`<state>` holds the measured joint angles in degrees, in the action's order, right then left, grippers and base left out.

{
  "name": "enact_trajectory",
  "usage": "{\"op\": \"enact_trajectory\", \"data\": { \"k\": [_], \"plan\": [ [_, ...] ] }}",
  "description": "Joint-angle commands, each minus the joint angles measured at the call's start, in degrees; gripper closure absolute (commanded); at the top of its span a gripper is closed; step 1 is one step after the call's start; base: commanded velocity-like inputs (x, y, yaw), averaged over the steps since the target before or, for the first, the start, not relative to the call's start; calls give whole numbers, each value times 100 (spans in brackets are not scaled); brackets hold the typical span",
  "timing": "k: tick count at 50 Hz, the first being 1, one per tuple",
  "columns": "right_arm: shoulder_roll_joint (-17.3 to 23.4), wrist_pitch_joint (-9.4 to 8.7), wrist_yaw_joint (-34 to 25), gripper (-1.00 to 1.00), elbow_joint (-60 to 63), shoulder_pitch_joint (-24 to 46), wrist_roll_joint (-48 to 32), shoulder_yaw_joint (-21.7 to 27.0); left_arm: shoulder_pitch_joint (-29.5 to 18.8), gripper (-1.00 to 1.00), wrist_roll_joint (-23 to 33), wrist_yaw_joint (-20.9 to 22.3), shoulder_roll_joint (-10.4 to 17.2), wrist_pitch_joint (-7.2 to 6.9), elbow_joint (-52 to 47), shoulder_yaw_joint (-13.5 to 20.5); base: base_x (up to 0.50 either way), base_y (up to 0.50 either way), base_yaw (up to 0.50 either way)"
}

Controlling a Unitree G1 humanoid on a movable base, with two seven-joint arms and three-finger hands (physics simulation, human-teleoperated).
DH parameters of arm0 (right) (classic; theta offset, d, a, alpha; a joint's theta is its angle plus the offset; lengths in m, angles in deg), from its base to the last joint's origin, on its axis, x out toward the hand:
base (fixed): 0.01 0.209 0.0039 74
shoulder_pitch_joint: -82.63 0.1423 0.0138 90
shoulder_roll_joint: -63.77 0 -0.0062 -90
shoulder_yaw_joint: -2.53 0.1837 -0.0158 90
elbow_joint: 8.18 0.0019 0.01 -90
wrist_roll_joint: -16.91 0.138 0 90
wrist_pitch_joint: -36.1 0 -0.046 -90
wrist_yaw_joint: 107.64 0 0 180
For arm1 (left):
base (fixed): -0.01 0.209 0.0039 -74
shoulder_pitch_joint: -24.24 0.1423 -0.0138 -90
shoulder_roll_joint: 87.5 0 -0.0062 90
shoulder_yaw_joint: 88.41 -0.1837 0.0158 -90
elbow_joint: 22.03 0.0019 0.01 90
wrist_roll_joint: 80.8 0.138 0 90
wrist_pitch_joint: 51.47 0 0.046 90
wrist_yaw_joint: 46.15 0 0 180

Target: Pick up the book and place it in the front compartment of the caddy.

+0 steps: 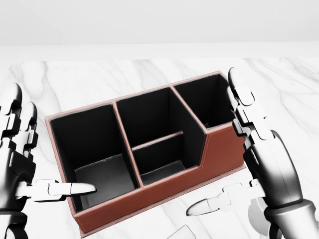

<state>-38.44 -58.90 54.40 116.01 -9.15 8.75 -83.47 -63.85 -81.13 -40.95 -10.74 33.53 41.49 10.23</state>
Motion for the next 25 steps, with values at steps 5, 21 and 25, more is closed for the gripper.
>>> {"op": "enact_trajectory", "data": {
  "k": [5, 21, 25],
  "plan": [
    [-34, 0, -522, -100, 586, -311, -493, -221, 1, -98, 17, -4, -3, 0, 29, -13, 0, 0, 0],
    [-78, 0, -768, -100, 703, -745, -991, -570, -22, -98, 8, -8, 7, 0, 68, 4, 0, 0, 0],
    [-70, 0, -790, -100, 716, -862, -1123, -719, -39, -98, -6, -7, 18, 0, 50, 25, 0, 0, 0]
  ]
}}
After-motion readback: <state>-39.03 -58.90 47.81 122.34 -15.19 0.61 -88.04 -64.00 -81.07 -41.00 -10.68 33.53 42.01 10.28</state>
